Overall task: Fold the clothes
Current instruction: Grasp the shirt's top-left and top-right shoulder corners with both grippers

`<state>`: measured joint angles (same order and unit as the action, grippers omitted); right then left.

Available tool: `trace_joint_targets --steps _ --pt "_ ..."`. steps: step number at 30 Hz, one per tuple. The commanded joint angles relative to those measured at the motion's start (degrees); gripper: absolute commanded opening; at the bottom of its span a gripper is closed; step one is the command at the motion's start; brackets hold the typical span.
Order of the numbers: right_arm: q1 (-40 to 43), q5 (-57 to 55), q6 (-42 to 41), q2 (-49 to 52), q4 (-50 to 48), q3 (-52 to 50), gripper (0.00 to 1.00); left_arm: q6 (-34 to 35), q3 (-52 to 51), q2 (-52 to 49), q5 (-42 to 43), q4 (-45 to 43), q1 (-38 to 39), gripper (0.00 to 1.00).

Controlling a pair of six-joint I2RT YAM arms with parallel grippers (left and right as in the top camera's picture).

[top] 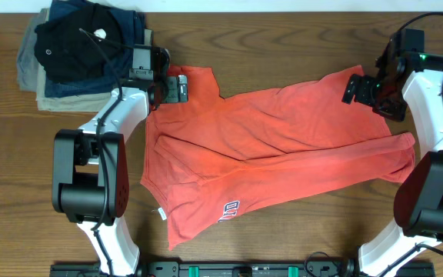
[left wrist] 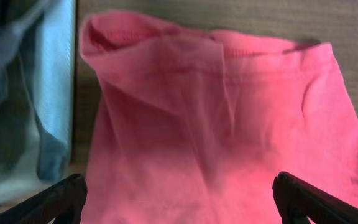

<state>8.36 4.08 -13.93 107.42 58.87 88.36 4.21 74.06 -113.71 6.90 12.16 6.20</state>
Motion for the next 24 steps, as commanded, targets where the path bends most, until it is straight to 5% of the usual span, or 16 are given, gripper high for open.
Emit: trace_joint_targets --steps 1,17,18,24 --pt "-0.5 -1.27 0.72 0.61 -0.11 0.76 0.99 -1.03 0.35 -2.14 -2.14 -1.18 -0.02 0.96" --pt "-0.5 -1.27 0.74 0.61 1.01 0.76 0.99 -1.16 0.33 -7.98 -4.55 -5.14 -0.09 0.95" --pt "-0.5 -1.29 0.76 0.61 0.96 0.76 0.99 -1.14 0.33 -8.02 -4.33 -5.03 -0.09 0.91" --pt "0.63 -4.76 3.3 0.5 -1.99 0.92 0.99 -0.94 0.33 -8.0 -3.72 -4.2 -0.09 0.27"
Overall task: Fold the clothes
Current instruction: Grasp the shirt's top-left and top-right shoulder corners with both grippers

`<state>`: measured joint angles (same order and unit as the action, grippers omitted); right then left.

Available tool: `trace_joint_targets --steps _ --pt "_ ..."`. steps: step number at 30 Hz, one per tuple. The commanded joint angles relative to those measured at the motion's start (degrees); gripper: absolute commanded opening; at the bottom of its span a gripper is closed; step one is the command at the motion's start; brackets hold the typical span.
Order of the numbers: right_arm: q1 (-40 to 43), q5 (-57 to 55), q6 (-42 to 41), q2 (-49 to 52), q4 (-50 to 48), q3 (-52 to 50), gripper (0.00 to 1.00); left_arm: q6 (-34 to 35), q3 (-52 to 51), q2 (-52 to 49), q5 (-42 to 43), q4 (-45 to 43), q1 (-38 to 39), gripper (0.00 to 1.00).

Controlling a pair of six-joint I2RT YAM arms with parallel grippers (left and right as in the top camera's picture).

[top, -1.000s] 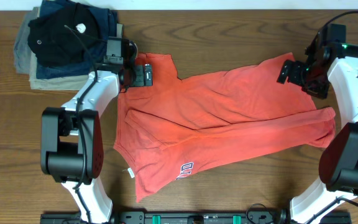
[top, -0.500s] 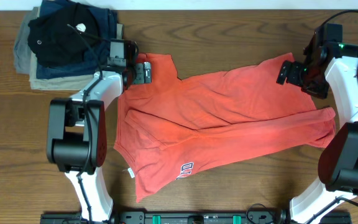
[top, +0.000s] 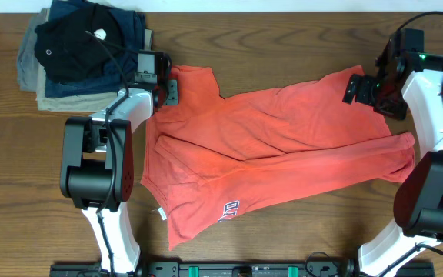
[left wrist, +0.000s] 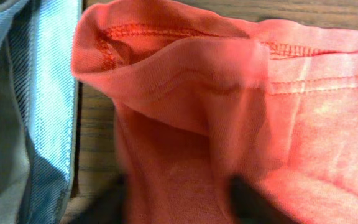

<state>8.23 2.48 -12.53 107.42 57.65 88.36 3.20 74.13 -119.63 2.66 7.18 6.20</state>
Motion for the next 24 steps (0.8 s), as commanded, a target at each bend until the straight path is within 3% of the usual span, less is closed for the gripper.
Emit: trace_joint_targets --steps 1,3,10,13,24 --pt "1.29 -4.24 1.92 0.5 -1.62 0.92 0.99 0.04 0.26 -2.08 0.52 0.94 -0.09 0.19" --pt "2.69 -5.55 2.01 0.5 -4.04 0.92 0.99 0.04 0.26 -2.08 0.52 1.33 -0.09 0.09" --pt "7.15 4.87 9.88 2.01 -15.13 0.9 0.96 0.07 0.26 -2.08 0.55 2.95 -0.02 0.09" --pt "7.45 5.64 11.04 4.5 -18.49 0.94 0.9 0.04 0.24 -2.08 0.55 3.19 -0.02 0.09" --pt "6.34 6.75 18.6 17.88 -28.89 3.93 0.89 0.04 -0.11 -2.1 0.55 4.55 -0.02 0.09"
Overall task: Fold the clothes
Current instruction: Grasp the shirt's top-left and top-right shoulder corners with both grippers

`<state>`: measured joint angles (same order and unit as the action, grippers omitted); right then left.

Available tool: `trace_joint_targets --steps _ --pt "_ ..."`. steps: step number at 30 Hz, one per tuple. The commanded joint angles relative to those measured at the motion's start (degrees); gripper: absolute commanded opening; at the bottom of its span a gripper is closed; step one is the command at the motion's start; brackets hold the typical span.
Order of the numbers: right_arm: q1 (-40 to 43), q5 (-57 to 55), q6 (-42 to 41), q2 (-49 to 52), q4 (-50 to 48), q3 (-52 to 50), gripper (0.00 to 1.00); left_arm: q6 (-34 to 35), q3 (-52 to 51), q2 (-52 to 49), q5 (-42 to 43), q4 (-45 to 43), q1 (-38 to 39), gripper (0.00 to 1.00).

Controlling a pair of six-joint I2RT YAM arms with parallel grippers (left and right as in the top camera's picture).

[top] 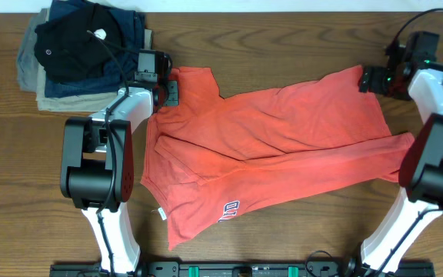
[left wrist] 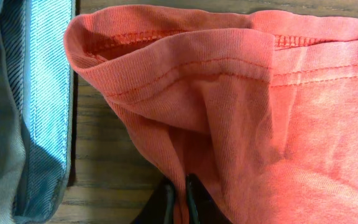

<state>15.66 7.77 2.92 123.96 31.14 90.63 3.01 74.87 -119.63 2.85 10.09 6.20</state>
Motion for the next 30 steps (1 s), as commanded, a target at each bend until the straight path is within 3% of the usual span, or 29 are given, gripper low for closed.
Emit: trace_joint_targets --steps 1,9,25,27,29,30 --pt "-1.44 1.75 3.15 1.84 -3.76 1.66 0.89 0.24 -0.9 -2.1 0.35 1.66 -0.02 0.09" --pt "-5.2 1.68 3.17 4.55 -10.86 1.66 0.88 0.24 -0.92 -2.1 0.35 1.7 -0.02 0.09" --pt "-5.18 -0.44 2.95 8.76 -12.2 1.64 0.86 0.24 -1.25 -2.1 0.35 2.69 -0.02 0.09" --pt "-5.2 -0.39 2.93 8.94 -12.13 1.64 0.75 0.24 -1.25 -2.1 0.35 2.73 -0.02 0.09" --pt "-5.25 -0.39 1.88 8.96 -12.07 1.64 0.48 0.26 -1.25 -2.05 0.81 2.91 0.0 0.06" --pt "-5.22 -0.39 1.11 8.96 -12.07 1.64 0.41 0.42 -1.25 -1.99 1.27 2.95 0.0 0.06"
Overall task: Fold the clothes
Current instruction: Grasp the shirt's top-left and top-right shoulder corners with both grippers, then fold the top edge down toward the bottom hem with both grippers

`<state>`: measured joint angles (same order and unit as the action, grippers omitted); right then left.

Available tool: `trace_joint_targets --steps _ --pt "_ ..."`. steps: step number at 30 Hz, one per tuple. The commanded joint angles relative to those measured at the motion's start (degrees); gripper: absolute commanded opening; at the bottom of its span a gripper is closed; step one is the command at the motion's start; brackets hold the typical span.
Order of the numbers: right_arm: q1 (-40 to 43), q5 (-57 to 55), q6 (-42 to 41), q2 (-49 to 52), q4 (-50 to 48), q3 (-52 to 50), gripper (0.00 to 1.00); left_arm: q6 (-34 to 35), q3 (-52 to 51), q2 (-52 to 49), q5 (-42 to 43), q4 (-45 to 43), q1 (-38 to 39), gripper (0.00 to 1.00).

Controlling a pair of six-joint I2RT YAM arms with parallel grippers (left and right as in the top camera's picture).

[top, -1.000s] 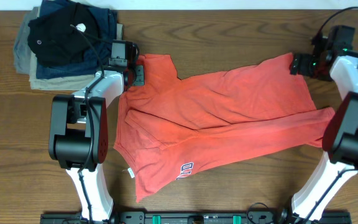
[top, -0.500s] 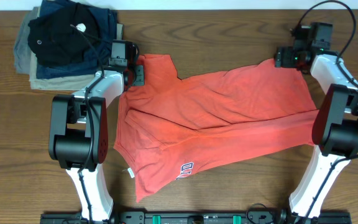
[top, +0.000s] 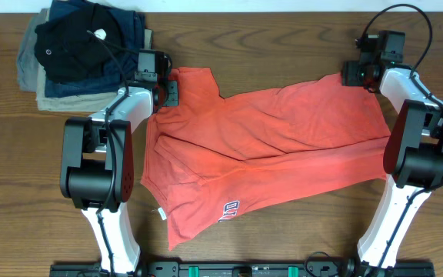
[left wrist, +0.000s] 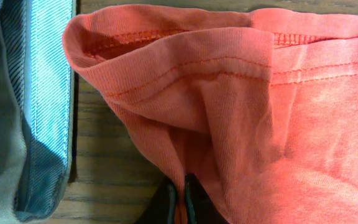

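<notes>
An orange-red T-shirt [top: 268, 146] lies spread and creased across the wooden table, a white logo near its front hem. My left gripper [top: 166, 86] sits at the shirt's far left corner, shut on a fold of the fabric; the left wrist view shows the stitched hem [left wrist: 229, 62] bunched above the pinched jaws of that gripper [left wrist: 179, 196]. My right gripper [top: 352, 73] is at the shirt's far right corner, touching the cloth; whether its fingers are open or shut is hidden by the arm.
A pile of folded clothes [top: 83, 46], dark, blue denim and tan, sits at the far left corner, its denim edge [left wrist: 42, 106] close beside my left gripper. The arm bases [top: 98, 192] stand on the near side, left and right.
My right gripper has moved left along the far edge, from off the shirt's right corner onto that corner. My left gripper stays pinched on the left corner.
First my left gripper stood open over the shirt's far left corner while the right hovered at the right sleeve. Then the left fingers were closing on the hem and then shut on it. The right gripper went to the far right edge and now is at the shirt's corner.
</notes>
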<state>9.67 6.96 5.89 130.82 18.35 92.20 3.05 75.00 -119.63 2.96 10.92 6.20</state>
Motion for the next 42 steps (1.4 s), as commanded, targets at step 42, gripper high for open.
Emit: trace_joint_targets --steps 42 --pt "12.13 -0.26 -10.8 1.6 58.27 32.59 0.01 3.8 -1.38 32.41 14.4 50.77 -0.02 0.06"
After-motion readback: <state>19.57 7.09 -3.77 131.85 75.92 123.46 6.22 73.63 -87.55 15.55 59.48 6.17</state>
